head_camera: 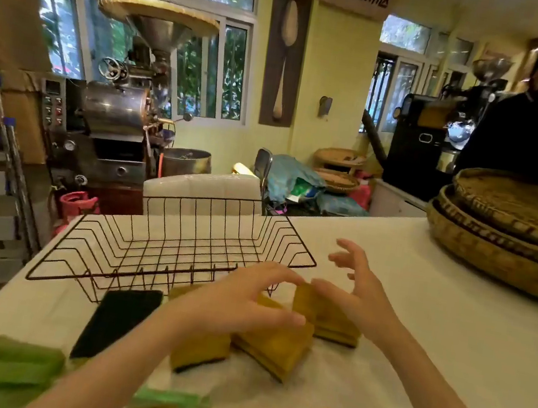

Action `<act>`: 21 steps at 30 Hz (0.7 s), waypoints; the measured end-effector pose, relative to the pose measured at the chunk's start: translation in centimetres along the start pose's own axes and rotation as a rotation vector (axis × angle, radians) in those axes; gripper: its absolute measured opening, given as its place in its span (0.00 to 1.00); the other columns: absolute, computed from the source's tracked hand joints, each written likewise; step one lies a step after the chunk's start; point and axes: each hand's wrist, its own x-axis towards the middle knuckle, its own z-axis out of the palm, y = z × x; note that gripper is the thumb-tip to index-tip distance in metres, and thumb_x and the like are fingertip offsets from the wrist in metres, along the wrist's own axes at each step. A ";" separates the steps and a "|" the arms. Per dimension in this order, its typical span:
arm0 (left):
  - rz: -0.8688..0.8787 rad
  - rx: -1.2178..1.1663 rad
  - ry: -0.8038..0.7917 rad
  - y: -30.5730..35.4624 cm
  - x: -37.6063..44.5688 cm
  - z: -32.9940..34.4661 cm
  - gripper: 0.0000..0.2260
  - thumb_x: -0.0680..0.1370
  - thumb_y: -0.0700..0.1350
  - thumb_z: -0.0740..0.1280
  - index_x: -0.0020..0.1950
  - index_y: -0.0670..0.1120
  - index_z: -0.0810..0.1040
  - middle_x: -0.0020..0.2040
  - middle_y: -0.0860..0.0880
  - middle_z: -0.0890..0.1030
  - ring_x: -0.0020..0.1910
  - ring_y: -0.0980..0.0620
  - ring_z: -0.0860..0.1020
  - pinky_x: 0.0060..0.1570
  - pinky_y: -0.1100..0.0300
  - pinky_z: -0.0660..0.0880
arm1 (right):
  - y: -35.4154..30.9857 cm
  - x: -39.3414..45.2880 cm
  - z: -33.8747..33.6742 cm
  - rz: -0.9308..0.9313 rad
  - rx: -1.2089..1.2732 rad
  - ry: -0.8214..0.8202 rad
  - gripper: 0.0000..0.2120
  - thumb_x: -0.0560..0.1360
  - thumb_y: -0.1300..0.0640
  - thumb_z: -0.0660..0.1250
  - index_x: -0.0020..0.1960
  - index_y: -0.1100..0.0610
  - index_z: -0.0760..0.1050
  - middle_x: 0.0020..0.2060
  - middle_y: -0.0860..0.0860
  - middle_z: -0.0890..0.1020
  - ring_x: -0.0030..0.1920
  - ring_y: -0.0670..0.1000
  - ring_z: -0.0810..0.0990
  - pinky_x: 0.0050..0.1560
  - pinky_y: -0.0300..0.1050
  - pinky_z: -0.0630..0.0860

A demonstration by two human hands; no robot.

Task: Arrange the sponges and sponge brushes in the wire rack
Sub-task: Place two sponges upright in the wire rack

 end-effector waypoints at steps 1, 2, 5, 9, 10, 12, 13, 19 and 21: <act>-0.009 0.059 -0.075 -0.1 0.1 0.3 0.24 0.70 0.60 0.65 0.65 0.62 0.65 0.69 0.61 0.63 0.66 0.61 0.62 0.63 0.61 0.63 | 0.2 -0.2 -0.1 0.020 -0.048 -0.024 0.33 0.66 0.49 0.72 0.66 0.46 0.60 0.59 0.48 0.73 0.61 0.48 0.69 0.56 0.41 0.63; -0.011 0.128 -0.139 -0.3 0.3 0.5 0.25 0.70 0.61 0.65 0.65 0.63 0.64 0.71 0.61 0.60 0.68 0.60 0.60 0.63 0.61 0.61 | 0.5 -0.3 0.0 0.023 -0.102 -0.054 0.33 0.66 0.49 0.73 0.65 0.46 0.62 0.60 0.48 0.72 0.61 0.47 0.68 0.56 0.40 0.63; -0.033 0.280 -0.210 -1.4 0.4 1.4 0.30 0.68 0.61 0.67 0.67 0.63 0.59 0.73 0.61 0.54 0.71 0.59 0.55 0.67 0.60 0.55 | 1.4 -0.7 -0.3 0.079 -0.236 -0.214 0.31 0.65 0.47 0.73 0.64 0.47 0.65 0.62 0.47 0.70 0.62 0.46 0.66 0.57 0.40 0.65; 0.024 0.402 -0.205 -1.6 0.5 2.4 0.32 0.69 0.55 0.69 0.69 0.61 0.56 0.72 0.59 0.56 0.68 0.58 0.58 0.60 0.66 0.56 | 1.9 -1.2 -1.1 0.109 -0.282 -0.362 0.30 0.64 0.52 0.73 0.63 0.46 0.65 0.61 0.50 0.69 0.58 0.49 0.68 0.53 0.40 0.69; 0.041 0.417 -0.194 -1.6 0.4 2.6 0.32 0.69 0.53 0.69 0.68 0.60 0.57 0.72 0.59 0.58 0.67 0.58 0.60 0.58 0.67 0.57 | 2.0 -1.4 -1.3 0.099 -0.282 -0.368 0.31 0.63 0.54 0.73 0.62 0.47 0.65 0.60 0.50 0.70 0.57 0.49 0.70 0.52 0.41 0.70; 0.059 0.436 -0.172 -1.8 0.5 3.0 0.32 0.69 0.51 0.69 0.68 0.60 0.58 0.71 0.58 0.59 0.66 0.58 0.61 0.55 0.67 0.59 | 1.9 -1.6 -1.4 0.075 -0.291 -0.363 0.30 0.63 0.54 0.74 0.61 0.47 0.66 0.58 0.49 0.73 0.55 0.50 0.72 0.51 0.42 0.71; 0.059 0.437 -0.164 -2.0 0.6 3.2 0.31 0.69 0.50 0.69 0.68 0.60 0.58 0.71 0.58 0.60 0.66 0.58 0.62 0.55 0.68 0.59 | 1.9 -1.7 -1.5 0.077 -0.295 -0.350 0.29 0.63 0.52 0.74 0.60 0.46 0.67 0.58 0.49 0.74 0.55 0.50 0.73 0.51 0.42 0.71; 0.036 0.428 -0.202 -2.5 0.7 3.5 0.31 0.70 0.51 0.68 0.68 0.62 0.57 0.71 0.57 0.60 0.66 0.57 0.62 0.59 0.64 0.61 | 1.0 -2.1 -3.4 0.245 -0.081 -0.309 0.16 0.69 0.48 0.69 0.56 0.43 0.70 0.50 0.42 0.75 0.48 0.42 0.75 0.43 0.31 0.71; 0.028 0.420 -0.228 -2.6 0.9 3.3 0.31 0.71 0.52 0.68 0.69 0.62 0.56 0.72 0.57 0.58 0.68 0.56 0.61 0.63 0.62 0.60 | 0.6 -2.1 -3.6 0.344 -0.013 -0.333 0.09 0.74 0.48 0.62 0.53 0.44 0.68 0.44 0.40 0.73 0.43 0.40 0.73 0.38 0.31 0.69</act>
